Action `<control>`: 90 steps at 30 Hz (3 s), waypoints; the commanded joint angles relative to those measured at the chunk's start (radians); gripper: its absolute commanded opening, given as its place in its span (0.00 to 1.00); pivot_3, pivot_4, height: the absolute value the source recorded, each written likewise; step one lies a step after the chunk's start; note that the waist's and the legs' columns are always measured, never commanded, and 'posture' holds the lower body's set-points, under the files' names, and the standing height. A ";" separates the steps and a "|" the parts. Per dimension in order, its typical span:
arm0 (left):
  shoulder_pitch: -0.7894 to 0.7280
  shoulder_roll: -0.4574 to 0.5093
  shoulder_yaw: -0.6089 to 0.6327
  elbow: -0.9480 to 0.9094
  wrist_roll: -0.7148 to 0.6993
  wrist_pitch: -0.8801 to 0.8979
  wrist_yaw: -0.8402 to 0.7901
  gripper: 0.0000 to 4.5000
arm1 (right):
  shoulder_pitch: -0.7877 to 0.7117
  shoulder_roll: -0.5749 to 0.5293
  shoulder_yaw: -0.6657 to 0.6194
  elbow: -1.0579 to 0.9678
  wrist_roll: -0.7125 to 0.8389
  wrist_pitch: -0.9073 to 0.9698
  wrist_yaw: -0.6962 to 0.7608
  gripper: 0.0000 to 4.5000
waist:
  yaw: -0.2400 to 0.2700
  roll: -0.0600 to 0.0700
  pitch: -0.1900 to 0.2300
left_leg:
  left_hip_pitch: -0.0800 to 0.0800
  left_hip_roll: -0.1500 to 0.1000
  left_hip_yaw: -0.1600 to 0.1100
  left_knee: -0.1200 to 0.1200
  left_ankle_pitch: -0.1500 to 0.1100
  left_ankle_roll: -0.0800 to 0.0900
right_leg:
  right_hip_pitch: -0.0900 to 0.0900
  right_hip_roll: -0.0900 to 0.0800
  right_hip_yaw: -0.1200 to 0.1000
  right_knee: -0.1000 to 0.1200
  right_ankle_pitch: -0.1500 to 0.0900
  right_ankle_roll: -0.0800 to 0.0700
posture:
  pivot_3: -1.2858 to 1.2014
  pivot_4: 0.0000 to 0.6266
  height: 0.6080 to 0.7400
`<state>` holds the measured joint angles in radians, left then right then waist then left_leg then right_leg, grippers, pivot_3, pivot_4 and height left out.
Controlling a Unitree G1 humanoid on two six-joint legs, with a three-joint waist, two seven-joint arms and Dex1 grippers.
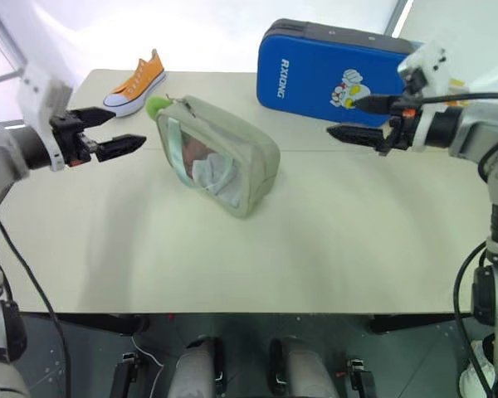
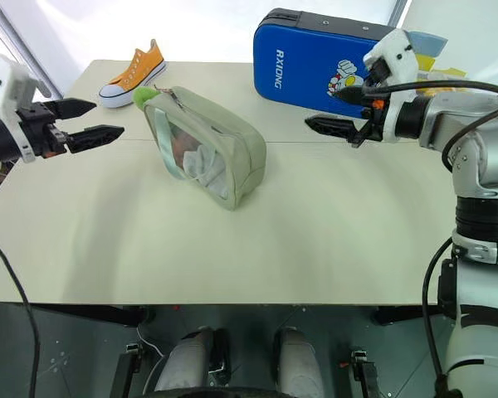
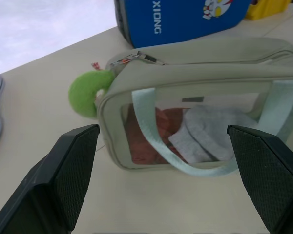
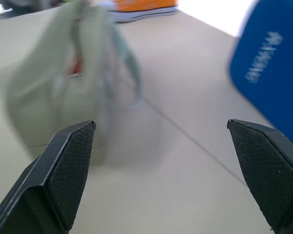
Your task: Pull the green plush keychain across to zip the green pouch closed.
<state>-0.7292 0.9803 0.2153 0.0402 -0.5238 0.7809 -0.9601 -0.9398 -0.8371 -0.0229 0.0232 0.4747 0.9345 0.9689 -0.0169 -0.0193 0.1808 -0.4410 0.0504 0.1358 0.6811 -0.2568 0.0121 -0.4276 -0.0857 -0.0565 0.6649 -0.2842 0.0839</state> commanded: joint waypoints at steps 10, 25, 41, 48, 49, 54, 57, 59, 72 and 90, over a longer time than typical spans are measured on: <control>0.010 0.027 0.015 -0.015 0.038 -0.056 0.007 0.99 | -0.060 0.063 -0.008 -0.107 0.056 0.045 -0.049 1.00 | 0.000 0.000 0.000 | -0.002 0.000 0.000 0.001 0.000 0.000 | -0.002 0.000 0.000 0.000 0.000 0.000 | 0.52 0.24 1.00; 0.113 -0.088 0.090 -0.407 -0.171 0.198 0.203 0.99 | -0.078 0.370 0.239 -0.210 -0.100 -0.007 -0.313 1.00 | 0.003 -0.001 0.000 | -0.002 0.000 -0.001 0.003 0.000 0.000 | -0.001 0.000 0.000 0.002 0.000 0.000 | 0.52 0.24 1.00; 0.110 -0.134 0.095 -0.451 -0.231 0.232 0.344 1.00 | -0.029 0.306 0.349 -0.122 -0.254 -0.228 -0.182 0.04 | 0.004 -0.001 0.000 | -0.001 0.000 -0.001 0.003 0.000 -0.001 | -0.001 0.000 0.000 0.003 0.000 0.000 | 0.52 0.24 1.00; 0.113 -0.125 0.095 -0.440 -0.236 0.224 0.345 1.00 | -0.021 0.119 0.253 0.046 -0.249 -0.576 0.085 0.04 | 0.005 -0.001 0.000 | -0.001 -0.001 -0.002 0.003 0.000 0.000 | 0.000 0.000 0.000 0.001 0.001 0.001 | 0.52 0.24 1.00; 0.113 -0.127 0.092 -0.439 -0.233 0.220 0.347 1.00 | -0.022 0.113 0.248 0.079 -0.244 -0.598 0.113 0.04 | 0.004 -0.002 0.000 | -0.001 -0.001 -0.002 0.002 0.000 0.000 | 0.000 0.000 0.000 0.001 0.001 0.001 | 0.52 0.24 1.00; 0.105 -0.137 0.081 -0.437 -0.234 0.216 0.358 1.00 | 0.006 0.122 0.246 0.179 -0.246 -0.664 0.208 0.18 | -0.003 -0.001 0.000 | 0.000 0.001 -0.001 0.002 0.001 -0.001 | 0.000 0.002 0.000 0.001 0.001 0.001 | 0.52 0.24 1.00; 0.102 -0.131 0.082 -0.431 -0.234 0.218 0.357 1.00 | 0.004 0.106 0.236 0.169 -0.263 -0.665 0.221 0.47 | 0.000 -0.001 0.000 | 0.000 0.001 -0.001 0.002 0.001 -0.002 | 0.000 0.002 0.000 0.001 0.001 0.001 | 0.52 0.24 1.00; 0.103 -0.126 0.087 -0.431 -0.237 0.222 0.357 1.00 | -0.005 0.084 0.219 0.141 -0.257 -0.644 0.237 0.68 | 0.001 -0.001 0.000 | 0.000 0.001 -0.001 0.002 0.001 -0.002 | 0.000 0.002 0.001 0.001 0.001 0.001 | 0.52 0.24 1.00; 0.097 -0.129 0.071 -0.427 -0.243 0.224 0.364 1.00 | -0.008 0.144 0.218 0.039 -0.282 -0.492 0.140 0.68 | 0.005 -0.003 -0.001 | 0.000 0.001 -0.002 0.003 0.001 -0.002 | 0.001 0.002 0.000 0.001 0.001 0.001 | 0.52 0.24 1.00; 0.158 -0.163 0.064 -0.307 -0.170 0.136 0.363 1.00 | 0.050 0.168 0.240 -0.004 -0.308 -0.508 0.141 0.01 | 0.003 -0.002 -0.001 | 0.000 0.001 -0.002 0.003 0.001 -0.002 | 0.001 0.002 0.000 0.002 0.001 0.001 | 0.52 0.24 1.00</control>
<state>-0.5553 0.8208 0.2773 -0.2624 -0.7017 0.9527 -0.5899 -0.8851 -0.6730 0.2331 0.0622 0.1606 0.4340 1.1061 -0.0137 -0.0218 0.1800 -0.4411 0.0510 0.1343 0.6838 -0.2557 0.0104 -0.4269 -0.0839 -0.0560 0.6664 -0.2835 0.0850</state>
